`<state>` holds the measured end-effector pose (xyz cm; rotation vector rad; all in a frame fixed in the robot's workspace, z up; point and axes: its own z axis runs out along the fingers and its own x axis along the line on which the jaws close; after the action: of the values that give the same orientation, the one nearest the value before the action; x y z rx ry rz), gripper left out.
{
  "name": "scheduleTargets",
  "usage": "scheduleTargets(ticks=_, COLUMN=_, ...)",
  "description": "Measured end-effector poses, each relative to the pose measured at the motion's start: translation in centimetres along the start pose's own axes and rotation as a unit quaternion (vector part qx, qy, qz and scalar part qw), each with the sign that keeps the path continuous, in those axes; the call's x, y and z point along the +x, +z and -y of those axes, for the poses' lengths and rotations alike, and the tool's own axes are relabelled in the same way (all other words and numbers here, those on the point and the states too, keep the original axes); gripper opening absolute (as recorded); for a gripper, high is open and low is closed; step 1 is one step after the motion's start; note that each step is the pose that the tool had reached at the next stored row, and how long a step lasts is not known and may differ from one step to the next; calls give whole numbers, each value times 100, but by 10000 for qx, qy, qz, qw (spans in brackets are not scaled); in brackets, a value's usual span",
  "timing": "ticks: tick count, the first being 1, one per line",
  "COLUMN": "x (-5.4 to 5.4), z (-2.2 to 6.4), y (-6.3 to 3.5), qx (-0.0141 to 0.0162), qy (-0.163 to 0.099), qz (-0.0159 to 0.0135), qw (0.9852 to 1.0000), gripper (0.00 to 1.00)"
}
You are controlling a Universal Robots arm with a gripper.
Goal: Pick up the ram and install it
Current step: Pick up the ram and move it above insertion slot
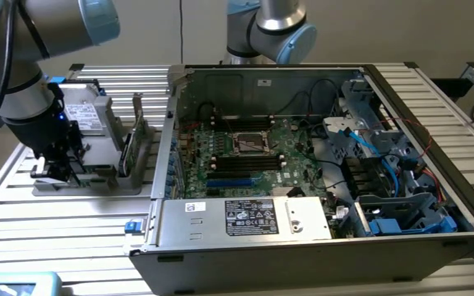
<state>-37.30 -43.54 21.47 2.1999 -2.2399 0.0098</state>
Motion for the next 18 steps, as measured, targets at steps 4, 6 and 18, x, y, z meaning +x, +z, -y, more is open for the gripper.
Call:
scheduleTargets(ticks=4, x=0, z=0, y=37, qx=0, qy=3, qz=1, qw=10000, gripper=36)
scheduleTargets(ticks=6, x=0, z=0, y=59, qx=0, qy=4, qz=2, qw=10000, gripper=36)
scheduleTargets(ticks=18, x=-1, z=-1, y=150, qx=0, qy=8, qz=7, qw=10000, gripper=22)
